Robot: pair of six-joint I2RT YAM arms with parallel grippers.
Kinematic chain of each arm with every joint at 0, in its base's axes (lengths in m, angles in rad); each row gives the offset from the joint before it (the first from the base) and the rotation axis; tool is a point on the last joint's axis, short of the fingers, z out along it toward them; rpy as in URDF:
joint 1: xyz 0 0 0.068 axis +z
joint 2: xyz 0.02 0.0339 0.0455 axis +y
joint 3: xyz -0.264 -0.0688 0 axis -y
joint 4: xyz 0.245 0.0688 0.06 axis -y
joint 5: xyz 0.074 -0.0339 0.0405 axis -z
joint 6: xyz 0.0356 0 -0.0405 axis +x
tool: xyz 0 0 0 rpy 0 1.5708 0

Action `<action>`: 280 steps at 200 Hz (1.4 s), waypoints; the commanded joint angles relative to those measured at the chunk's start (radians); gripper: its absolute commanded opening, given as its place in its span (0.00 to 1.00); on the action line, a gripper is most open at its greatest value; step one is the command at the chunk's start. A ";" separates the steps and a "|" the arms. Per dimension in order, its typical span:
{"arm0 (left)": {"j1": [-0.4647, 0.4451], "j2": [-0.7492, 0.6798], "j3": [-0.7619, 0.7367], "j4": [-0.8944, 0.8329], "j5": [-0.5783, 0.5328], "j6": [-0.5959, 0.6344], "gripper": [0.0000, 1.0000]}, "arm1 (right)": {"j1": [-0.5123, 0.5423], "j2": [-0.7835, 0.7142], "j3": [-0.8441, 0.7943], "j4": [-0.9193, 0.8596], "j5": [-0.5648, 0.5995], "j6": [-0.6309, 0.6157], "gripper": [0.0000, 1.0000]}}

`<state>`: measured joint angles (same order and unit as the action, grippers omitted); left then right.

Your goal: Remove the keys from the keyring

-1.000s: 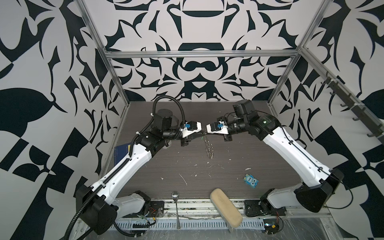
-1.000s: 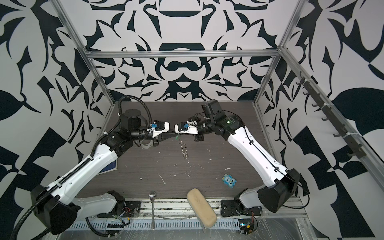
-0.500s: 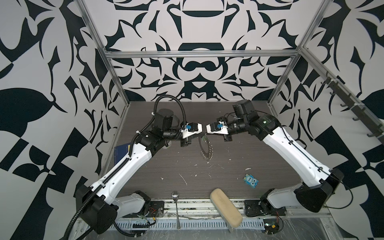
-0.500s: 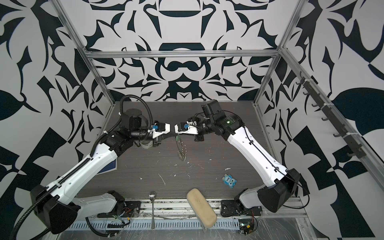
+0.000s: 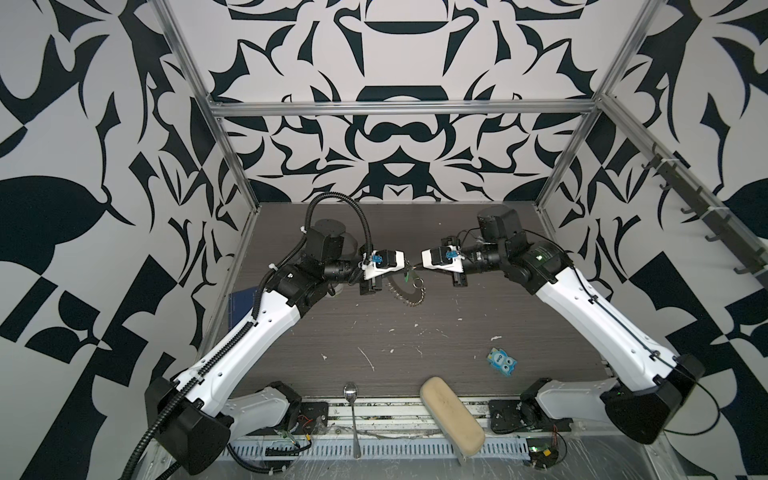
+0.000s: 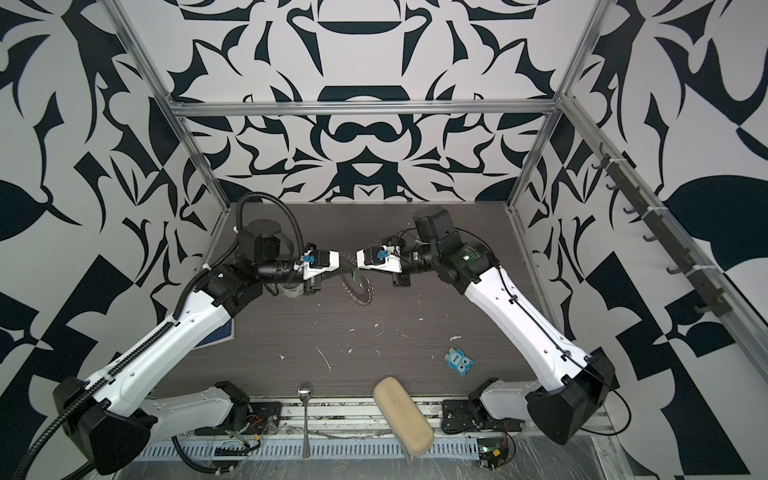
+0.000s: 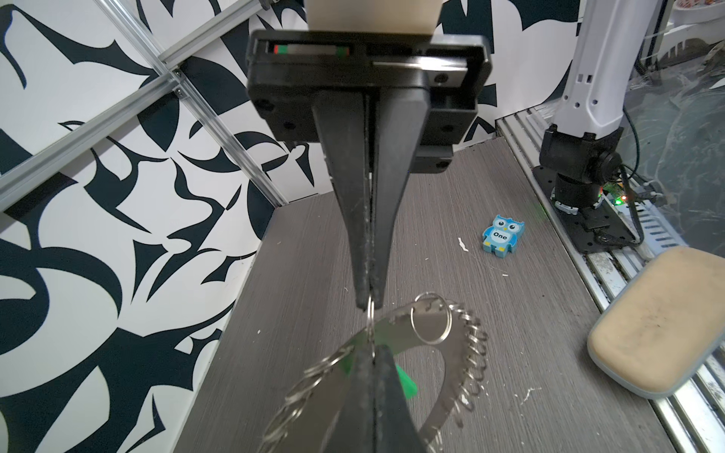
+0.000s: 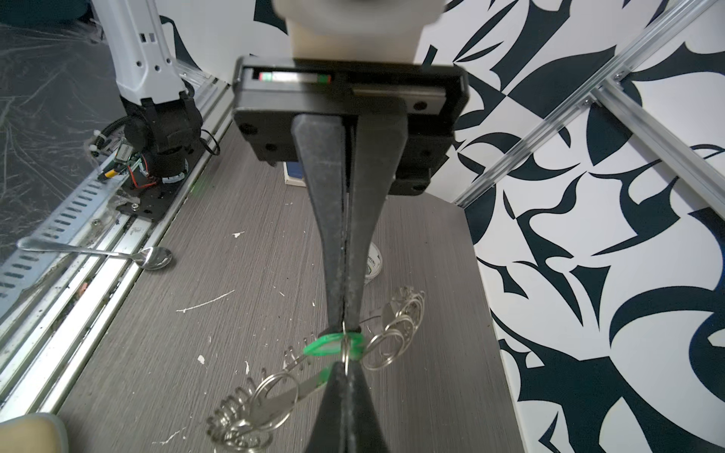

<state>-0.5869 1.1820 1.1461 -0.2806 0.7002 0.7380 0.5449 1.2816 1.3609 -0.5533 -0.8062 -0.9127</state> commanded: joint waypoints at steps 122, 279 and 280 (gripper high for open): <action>0.018 0.048 0.182 -0.165 -0.051 0.050 0.00 | -0.024 -0.054 -0.137 0.279 -0.064 0.192 0.23; 0.018 0.042 0.164 -0.158 -0.043 0.050 0.00 | -0.024 0.036 -0.051 0.260 -0.087 0.228 0.24; 0.018 0.042 0.164 -0.157 -0.044 0.049 0.00 | -0.024 0.037 -0.050 0.260 -0.088 0.227 0.24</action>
<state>-0.5732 1.2316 1.2953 -0.4400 0.6327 0.7757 0.5247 1.3285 1.2537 -0.2955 -0.8639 -0.7017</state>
